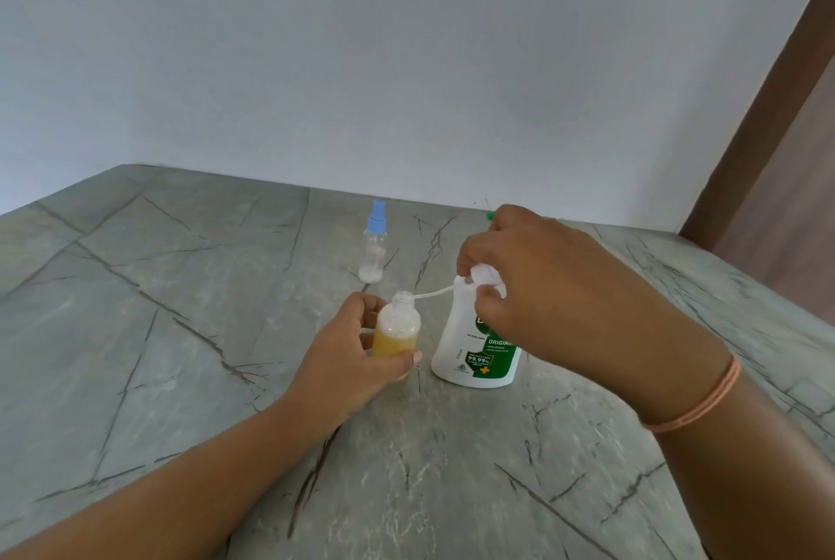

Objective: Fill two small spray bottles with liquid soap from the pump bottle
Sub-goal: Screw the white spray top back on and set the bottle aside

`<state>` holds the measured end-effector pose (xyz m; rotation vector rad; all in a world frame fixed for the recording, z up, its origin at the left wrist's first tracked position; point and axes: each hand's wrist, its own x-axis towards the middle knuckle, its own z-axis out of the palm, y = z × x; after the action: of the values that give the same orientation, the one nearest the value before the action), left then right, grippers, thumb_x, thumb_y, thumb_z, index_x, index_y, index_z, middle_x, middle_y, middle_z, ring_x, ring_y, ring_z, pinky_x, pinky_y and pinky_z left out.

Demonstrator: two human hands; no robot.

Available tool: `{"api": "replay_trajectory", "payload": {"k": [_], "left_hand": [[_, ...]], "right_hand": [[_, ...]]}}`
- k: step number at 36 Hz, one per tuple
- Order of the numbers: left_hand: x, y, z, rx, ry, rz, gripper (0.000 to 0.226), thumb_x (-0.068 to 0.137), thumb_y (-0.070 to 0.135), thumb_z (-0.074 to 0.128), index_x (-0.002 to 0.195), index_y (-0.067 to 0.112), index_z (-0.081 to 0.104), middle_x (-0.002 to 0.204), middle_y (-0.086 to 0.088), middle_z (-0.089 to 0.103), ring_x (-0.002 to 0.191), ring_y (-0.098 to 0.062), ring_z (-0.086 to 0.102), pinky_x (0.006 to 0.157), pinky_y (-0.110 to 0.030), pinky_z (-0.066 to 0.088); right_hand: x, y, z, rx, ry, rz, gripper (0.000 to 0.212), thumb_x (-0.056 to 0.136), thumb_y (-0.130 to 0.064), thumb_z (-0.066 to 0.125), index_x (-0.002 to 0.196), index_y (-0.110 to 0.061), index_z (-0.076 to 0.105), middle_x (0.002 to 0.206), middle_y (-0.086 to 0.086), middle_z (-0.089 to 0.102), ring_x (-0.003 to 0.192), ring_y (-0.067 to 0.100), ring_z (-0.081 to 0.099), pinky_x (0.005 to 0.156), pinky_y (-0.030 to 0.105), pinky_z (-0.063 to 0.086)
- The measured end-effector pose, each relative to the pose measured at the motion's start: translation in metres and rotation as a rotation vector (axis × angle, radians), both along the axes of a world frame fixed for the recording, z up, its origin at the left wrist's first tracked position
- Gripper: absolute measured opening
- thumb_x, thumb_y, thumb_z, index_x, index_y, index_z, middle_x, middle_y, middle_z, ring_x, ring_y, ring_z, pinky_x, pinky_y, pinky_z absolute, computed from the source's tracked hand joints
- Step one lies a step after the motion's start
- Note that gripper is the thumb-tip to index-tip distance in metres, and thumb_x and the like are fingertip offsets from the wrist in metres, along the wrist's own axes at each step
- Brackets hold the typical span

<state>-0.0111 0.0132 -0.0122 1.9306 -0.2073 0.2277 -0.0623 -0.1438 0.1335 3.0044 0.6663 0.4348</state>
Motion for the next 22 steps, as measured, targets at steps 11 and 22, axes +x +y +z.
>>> {"api": "replay_trajectory", "payload": {"k": [11,22], "left_hand": [[0.000,0.000,0.000,0.018,-0.009,0.004,0.046,0.067,0.029,0.081,0.090,0.039,0.042,0.097,0.021,0.054,0.089,0.001,0.055,0.069,-0.012,0.043],[0.000,0.000,0.000,-0.008,0.014,-0.010,0.046,0.068,0.030,0.079,0.092,0.039,0.042,0.098,0.021,0.055,0.089,0.002,0.056,0.071,-0.013,0.046]], "right_hand": [[0.026,0.028,0.012,-0.113,0.047,0.186,0.031,0.089,-0.014,0.055,0.116,-0.028,0.052,0.102,-0.007,0.052,0.086,0.007,0.044,0.063,0.020,0.035],[0.052,0.041,-0.002,-0.170,0.250,0.170,0.031,0.091,-0.007,0.053,0.120,-0.020,0.056,0.115,0.001,0.053,0.089,0.008,0.040,0.069,0.018,0.031]]}}
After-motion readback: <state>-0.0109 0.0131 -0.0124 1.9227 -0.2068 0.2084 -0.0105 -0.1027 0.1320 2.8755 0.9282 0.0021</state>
